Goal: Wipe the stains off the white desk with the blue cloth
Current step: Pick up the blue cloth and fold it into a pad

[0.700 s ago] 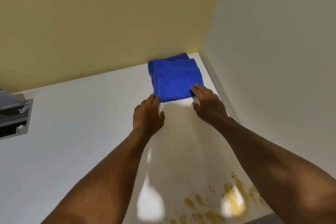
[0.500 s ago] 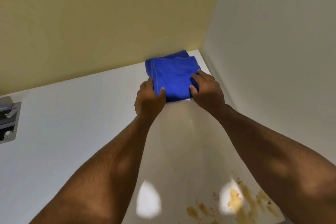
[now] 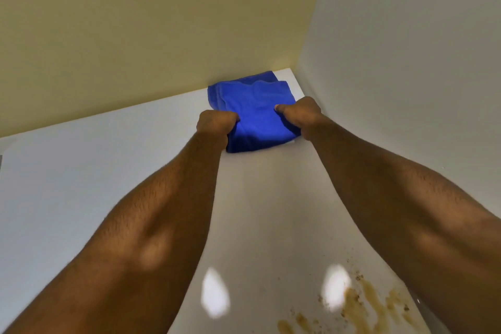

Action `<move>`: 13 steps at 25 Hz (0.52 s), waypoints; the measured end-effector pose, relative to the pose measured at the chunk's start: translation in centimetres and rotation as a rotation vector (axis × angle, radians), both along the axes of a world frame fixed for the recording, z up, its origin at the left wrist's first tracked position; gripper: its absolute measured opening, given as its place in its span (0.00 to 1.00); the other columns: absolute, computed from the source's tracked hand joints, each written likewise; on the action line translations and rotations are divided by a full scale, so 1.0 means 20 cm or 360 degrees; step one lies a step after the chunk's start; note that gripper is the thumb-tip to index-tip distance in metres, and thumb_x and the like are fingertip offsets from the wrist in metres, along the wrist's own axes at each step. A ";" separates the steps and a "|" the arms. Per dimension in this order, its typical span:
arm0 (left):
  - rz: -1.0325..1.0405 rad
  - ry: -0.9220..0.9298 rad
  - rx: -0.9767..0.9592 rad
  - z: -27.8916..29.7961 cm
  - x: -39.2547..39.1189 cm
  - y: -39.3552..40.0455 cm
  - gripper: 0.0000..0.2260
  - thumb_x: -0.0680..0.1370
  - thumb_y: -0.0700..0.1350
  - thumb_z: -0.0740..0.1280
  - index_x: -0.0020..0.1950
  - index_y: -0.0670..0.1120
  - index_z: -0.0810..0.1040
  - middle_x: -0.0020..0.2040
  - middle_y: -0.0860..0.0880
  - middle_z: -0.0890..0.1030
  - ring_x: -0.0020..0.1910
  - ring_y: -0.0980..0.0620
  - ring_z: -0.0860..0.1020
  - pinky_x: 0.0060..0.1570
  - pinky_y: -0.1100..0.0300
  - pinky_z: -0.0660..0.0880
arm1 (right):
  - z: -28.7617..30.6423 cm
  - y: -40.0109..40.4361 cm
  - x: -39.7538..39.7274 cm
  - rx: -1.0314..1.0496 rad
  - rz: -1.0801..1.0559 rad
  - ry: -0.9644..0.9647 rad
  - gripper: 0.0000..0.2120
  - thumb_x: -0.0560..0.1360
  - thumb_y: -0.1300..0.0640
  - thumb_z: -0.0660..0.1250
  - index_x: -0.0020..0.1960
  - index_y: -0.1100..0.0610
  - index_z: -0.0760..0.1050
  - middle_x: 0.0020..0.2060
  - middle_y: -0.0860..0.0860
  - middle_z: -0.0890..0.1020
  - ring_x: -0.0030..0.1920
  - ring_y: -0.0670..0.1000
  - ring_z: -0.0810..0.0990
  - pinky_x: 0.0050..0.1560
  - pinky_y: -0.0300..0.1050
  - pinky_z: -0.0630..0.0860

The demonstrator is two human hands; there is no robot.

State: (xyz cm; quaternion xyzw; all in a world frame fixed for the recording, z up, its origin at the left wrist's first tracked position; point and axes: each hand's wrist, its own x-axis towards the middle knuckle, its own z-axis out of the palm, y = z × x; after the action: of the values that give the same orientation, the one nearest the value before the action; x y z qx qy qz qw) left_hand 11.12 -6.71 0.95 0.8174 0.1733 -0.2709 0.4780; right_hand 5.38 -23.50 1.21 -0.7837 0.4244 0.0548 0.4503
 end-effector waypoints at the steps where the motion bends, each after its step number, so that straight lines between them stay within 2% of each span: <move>1: -0.0024 -0.0013 0.0038 0.00 0.01 -0.01 0.23 0.75 0.47 0.72 0.65 0.39 0.72 0.60 0.41 0.78 0.52 0.42 0.77 0.56 0.50 0.77 | 0.00 -0.01 0.01 0.0028 0.0003 -0.0007 0.26 0.71 0.49 0.73 0.61 0.63 0.71 0.58 0.58 0.78 0.52 0.58 0.77 0.48 0.47 0.74; 4: -0.0006 -0.0053 0.0065 0.02 0.00 0.00 0.21 0.78 0.47 0.69 0.67 0.41 0.69 0.61 0.42 0.76 0.50 0.44 0.74 0.51 0.52 0.76 | 0.02 -0.01 0.00 0.0056 0.0087 -0.0054 0.18 0.72 0.53 0.71 0.57 0.61 0.74 0.55 0.57 0.79 0.48 0.55 0.77 0.47 0.47 0.76; 6: -0.0025 -0.0140 0.0007 0.04 -0.02 0.03 0.22 0.77 0.43 0.68 0.69 0.44 0.67 0.62 0.42 0.75 0.50 0.46 0.73 0.45 0.54 0.75 | 0.03 0.00 -0.04 0.0056 0.0148 -0.0107 0.13 0.74 0.55 0.68 0.56 0.59 0.73 0.55 0.57 0.80 0.47 0.54 0.78 0.45 0.46 0.77; 8: -0.0183 -0.0376 -0.0055 0.08 -0.05 0.09 0.25 0.75 0.37 0.66 0.70 0.50 0.64 0.60 0.44 0.75 0.50 0.47 0.75 0.41 0.57 0.75 | 0.08 0.01 -0.08 0.0043 0.0203 -0.0188 0.18 0.74 0.60 0.66 0.63 0.56 0.69 0.56 0.55 0.78 0.44 0.52 0.77 0.38 0.42 0.75; 10: -0.0503 -0.0641 -0.0052 0.13 -0.12 0.15 0.25 0.75 0.34 0.63 0.68 0.55 0.68 0.59 0.48 0.76 0.54 0.46 0.77 0.45 0.58 0.76 | 0.14 0.02 -0.16 0.0027 0.0356 -0.0303 0.31 0.72 0.66 0.64 0.71 0.48 0.61 0.59 0.53 0.75 0.47 0.51 0.78 0.37 0.40 0.74; 11: -0.0645 -0.0731 -0.0019 0.16 -0.16 0.19 0.22 0.76 0.34 0.61 0.66 0.54 0.72 0.62 0.48 0.77 0.58 0.45 0.77 0.51 0.58 0.75 | 0.18 0.02 -0.21 0.0027 0.0473 -0.0348 0.35 0.72 0.69 0.62 0.73 0.44 0.59 0.63 0.52 0.73 0.52 0.52 0.78 0.42 0.40 0.75; 13: -0.0805 -0.0763 0.0056 0.22 -0.25 0.25 0.19 0.79 0.36 0.60 0.67 0.50 0.77 0.70 0.47 0.74 0.68 0.45 0.72 0.62 0.59 0.70 | 0.25 0.04 -0.30 0.0012 0.0634 -0.0377 0.34 0.74 0.70 0.60 0.73 0.44 0.62 0.71 0.50 0.67 0.64 0.53 0.73 0.53 0.41 0.74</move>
State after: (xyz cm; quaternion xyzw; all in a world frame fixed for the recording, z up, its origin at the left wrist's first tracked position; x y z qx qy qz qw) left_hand 6.16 -1.80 5.29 0.8830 -0.1472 -0.1781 0.4086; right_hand -0.69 -22.76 6.12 -0.8513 0.2053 0.0518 0.4801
